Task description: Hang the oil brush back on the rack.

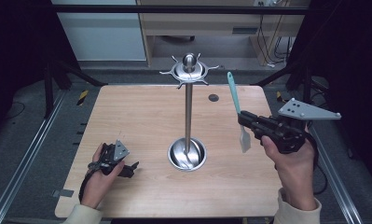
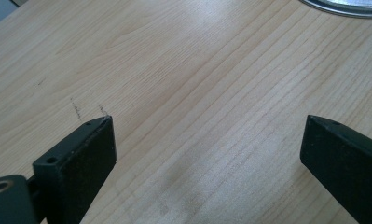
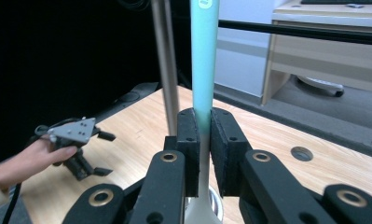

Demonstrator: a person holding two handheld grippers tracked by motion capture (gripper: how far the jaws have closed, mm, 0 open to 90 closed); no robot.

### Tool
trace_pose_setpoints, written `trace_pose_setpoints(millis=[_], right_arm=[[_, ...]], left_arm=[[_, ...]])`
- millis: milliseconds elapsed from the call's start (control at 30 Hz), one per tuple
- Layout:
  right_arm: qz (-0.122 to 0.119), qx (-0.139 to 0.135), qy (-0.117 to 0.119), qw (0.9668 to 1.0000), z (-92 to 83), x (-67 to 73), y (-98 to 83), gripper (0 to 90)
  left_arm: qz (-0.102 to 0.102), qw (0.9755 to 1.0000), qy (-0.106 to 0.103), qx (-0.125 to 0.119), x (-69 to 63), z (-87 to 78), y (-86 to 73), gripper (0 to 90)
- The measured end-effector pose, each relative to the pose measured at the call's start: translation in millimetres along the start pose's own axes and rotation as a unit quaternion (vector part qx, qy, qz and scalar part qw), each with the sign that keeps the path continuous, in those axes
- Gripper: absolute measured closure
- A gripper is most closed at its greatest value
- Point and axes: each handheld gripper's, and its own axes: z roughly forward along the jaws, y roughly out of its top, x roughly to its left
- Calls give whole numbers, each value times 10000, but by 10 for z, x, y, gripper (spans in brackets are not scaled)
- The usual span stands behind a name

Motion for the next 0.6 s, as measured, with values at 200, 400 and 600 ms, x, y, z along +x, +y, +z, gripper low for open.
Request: trace_pose_setpoints(millis=[200, 400, 600], right_arm=[[-54, 15, 85, 9999, 8, 40, 2, 825], [-182, 24, 187, 9997, 41, 108, 15, 825], [-265, 56, 255, 9993, 62, 155, 23, 825]], left_arm=[[47, 10000, 3, -26, 0, 5, 5, 31], [6, 10000, -4, 2, 1, 0, 1, 31], [52, 10000, 3, -26, -2, 3, 6, 31]])
